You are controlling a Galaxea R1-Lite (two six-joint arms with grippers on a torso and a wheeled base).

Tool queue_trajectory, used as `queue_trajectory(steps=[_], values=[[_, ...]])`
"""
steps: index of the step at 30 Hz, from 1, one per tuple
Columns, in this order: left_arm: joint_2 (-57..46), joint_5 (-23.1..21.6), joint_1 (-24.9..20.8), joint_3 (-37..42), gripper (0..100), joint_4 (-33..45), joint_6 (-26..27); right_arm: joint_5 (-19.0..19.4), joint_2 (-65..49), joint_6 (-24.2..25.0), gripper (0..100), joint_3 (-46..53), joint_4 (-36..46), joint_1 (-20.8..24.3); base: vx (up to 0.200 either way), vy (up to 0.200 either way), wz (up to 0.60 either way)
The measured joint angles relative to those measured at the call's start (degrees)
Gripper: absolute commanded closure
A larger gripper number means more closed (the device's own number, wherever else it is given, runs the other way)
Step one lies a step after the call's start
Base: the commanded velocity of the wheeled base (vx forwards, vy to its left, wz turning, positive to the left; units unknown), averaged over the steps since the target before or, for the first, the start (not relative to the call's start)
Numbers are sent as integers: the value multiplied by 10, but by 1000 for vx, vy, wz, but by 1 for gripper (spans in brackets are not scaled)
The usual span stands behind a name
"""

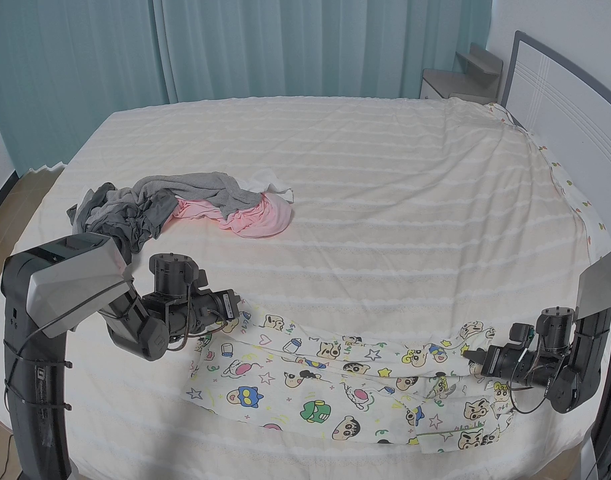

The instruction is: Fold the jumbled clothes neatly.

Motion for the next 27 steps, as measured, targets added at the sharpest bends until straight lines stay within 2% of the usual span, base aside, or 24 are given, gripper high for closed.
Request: queue_trajectory(steps=[11, 27], values=[[-30, 8, 26, 0, 100, -37, 0, -5, -16, 8, 100, -47, 0, -19, 0, 0, 0], [-41, 41, 30, 11, 100, -70, 0, -6, -28, 10, 100, -88, 0, -30, 0, 0, 0]])
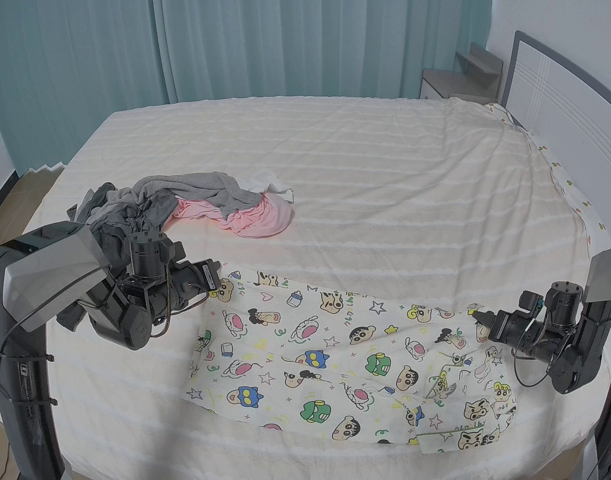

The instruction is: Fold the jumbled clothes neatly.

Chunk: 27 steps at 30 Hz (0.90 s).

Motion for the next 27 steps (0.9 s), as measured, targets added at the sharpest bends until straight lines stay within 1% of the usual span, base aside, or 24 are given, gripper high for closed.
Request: queue_trajectory(steps=[10, 17, 23, 27], values=[[-18, 5, 4, 5, 100, -1, -10, 0, -12, 0, 100, -13, 0, 0, 0, 0, 0], [-38, 1, 6, 54, 100, -9, -11, 1, -24, -5, 100, 13, 0, -1, 0, 0, 0], [-44, -1, 10, 120, 100, -82, -9, 4, -31, -21, 100, 50, 0, 0, 0, 0, 0], [-40, -2, 13, 171, 100, -137, -8, 12, -32, -42, 100, 87, 0, 1, 0, 0, 0]])
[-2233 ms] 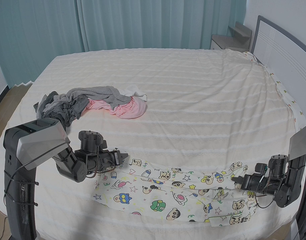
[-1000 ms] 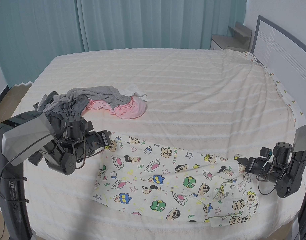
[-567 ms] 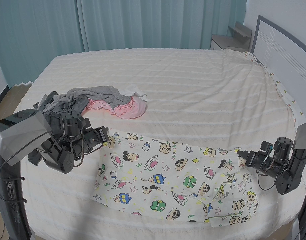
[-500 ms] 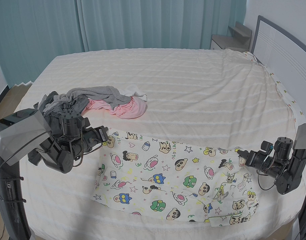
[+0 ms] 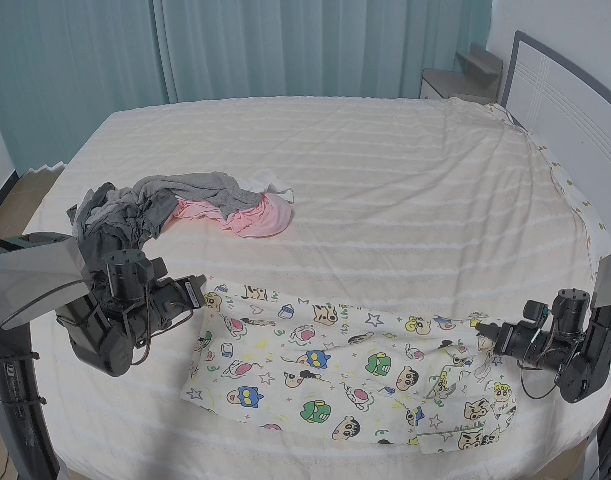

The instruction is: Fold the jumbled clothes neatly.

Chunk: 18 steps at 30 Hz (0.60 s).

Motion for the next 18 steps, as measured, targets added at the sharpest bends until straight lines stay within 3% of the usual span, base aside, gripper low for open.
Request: queue_trajectory(steps=[10, 18], values=[[50, 0, 0, 127, 100, -151, 4, 19, 7, -38, 100, 71, 0, -2, 0, 0, 0], [88, -27, -2, 193, 100, -158, 4, 21, 26, -55, 100, 86, 0, -6, 0, 0, 0]])
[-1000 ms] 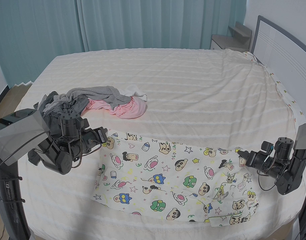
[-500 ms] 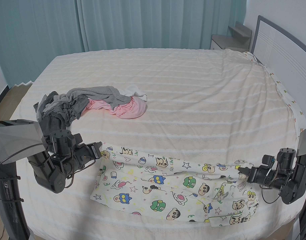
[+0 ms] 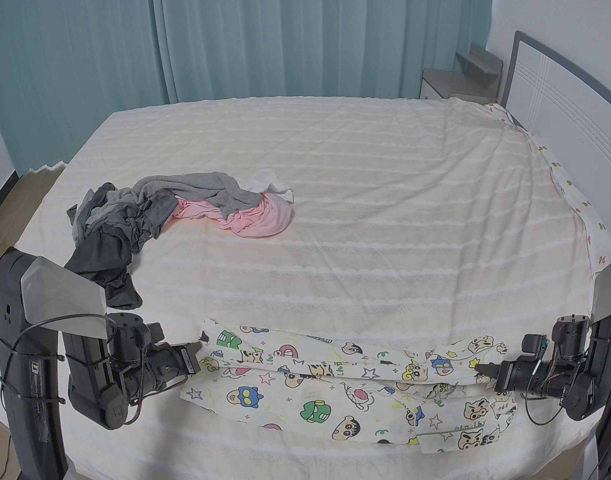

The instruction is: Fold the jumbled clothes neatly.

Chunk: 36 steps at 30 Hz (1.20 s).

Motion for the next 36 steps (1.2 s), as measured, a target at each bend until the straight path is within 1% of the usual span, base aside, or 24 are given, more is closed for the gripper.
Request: queue_trajectory(steps=[2, 20, 21, 29, 36], values=[[3, -7, 0, 9, 100, 0, 1, 0, 5, 0, 100, 1, 0, -1, 0, 0, 0], [11, -8, 0, 15, 100, 0, 0, -1, 39, -3, 100, 1, 0, -4, 0, 0, 0], [11, -9, 0, 15, 0, 0, -1, -1, 41, -3, 0, 1, 0, -4, 0, 0, 0], [11, -4, 0, 14, 0, 0, -8, -4, 48, -3, 0, 1, 0, -12, 0, 0, 0], [0, 0, 12, 16, 0, 0, -14, -6, 37, -3, 0, 1, 0, -32, 0, 0, 0]])
